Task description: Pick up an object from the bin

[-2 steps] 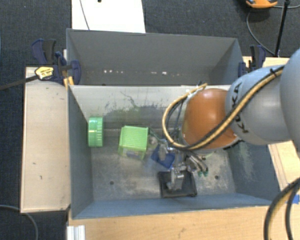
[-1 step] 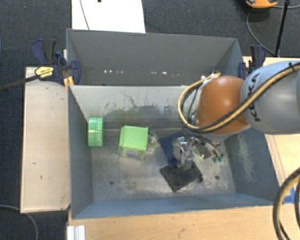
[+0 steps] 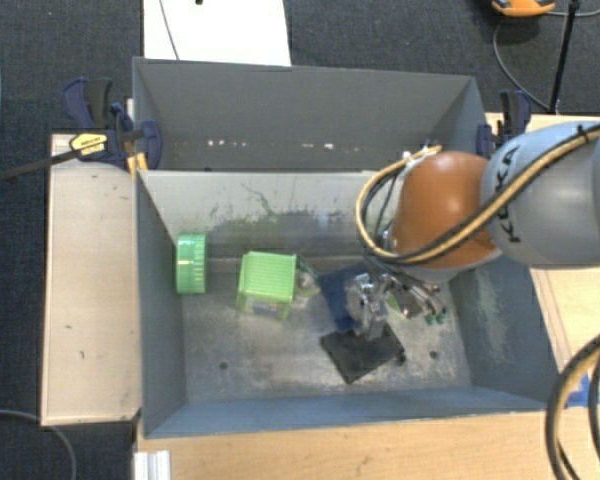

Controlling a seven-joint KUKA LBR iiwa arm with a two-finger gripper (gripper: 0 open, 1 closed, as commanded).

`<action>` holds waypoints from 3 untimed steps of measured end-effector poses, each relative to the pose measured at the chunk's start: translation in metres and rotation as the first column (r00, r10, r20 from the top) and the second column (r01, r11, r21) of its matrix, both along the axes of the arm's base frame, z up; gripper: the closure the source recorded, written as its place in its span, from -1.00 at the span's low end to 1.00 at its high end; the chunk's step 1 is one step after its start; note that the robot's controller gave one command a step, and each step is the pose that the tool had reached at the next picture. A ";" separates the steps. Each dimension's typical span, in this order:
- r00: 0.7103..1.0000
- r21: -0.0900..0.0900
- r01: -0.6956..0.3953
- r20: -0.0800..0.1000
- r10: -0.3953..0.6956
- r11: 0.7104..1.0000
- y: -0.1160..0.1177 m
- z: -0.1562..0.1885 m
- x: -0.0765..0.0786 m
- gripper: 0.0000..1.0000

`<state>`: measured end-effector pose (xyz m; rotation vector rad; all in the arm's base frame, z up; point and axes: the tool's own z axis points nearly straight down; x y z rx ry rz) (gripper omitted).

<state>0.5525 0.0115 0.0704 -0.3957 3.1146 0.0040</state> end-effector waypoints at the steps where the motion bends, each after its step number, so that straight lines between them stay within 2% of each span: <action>1: 1.000 0.001 0.011 0.002 -0.011 1.000 0.004 0.091 0.003 1.00; 2: 1.000 0.001 0.012 0.002 -0.012 1.000 0.004 0.091 0.003 1.00; 3: 1.000 0.001 -0.017 -0.002 0.017 1.000 0.005 0.127 0.001 1.00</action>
Offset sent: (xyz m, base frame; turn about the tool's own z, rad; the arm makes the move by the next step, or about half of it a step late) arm 0.0000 0.0000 0.0000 0.0000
